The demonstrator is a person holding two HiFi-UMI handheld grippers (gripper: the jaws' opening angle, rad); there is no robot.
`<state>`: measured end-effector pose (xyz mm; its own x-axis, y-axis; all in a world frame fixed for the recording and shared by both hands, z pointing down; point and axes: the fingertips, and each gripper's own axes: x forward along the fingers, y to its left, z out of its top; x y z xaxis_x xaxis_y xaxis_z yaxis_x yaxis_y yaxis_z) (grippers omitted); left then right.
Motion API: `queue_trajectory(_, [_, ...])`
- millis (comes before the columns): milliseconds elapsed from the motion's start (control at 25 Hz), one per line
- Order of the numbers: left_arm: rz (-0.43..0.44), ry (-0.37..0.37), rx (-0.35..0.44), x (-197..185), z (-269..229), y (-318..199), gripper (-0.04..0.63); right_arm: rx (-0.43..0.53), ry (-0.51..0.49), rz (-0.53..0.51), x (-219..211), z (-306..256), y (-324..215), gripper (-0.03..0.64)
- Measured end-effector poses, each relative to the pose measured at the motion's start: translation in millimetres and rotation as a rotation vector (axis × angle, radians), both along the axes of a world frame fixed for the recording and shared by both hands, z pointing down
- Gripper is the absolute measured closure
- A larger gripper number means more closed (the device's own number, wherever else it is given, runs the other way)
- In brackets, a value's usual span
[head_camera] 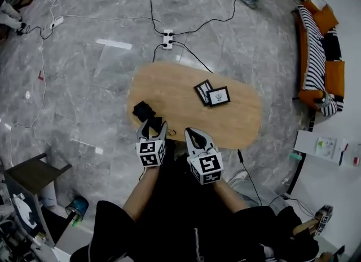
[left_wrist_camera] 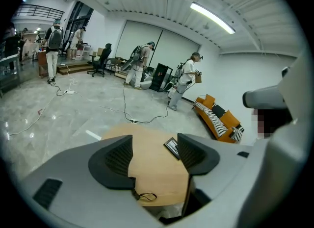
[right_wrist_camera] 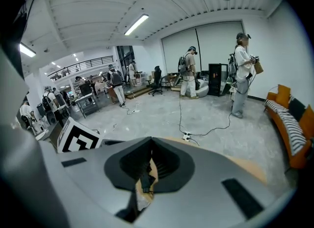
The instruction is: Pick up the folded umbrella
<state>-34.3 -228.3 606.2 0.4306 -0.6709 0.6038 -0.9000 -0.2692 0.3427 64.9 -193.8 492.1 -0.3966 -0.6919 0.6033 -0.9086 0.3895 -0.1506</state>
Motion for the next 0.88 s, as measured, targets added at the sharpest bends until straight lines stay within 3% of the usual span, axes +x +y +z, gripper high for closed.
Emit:
queue_trajectory(400, [-0.094, -0.018, -0.073, -18, 35, -6, 0.278, -0.046, 0.017, -0.064, -9, 10, -13, 0.606])
queue_trajectory(880, [-0.225, 0.037, -0.208, -36, 100, -9, 0.262, -0.089, 0.029, -0.062, -9, 25, -26, 0.606])
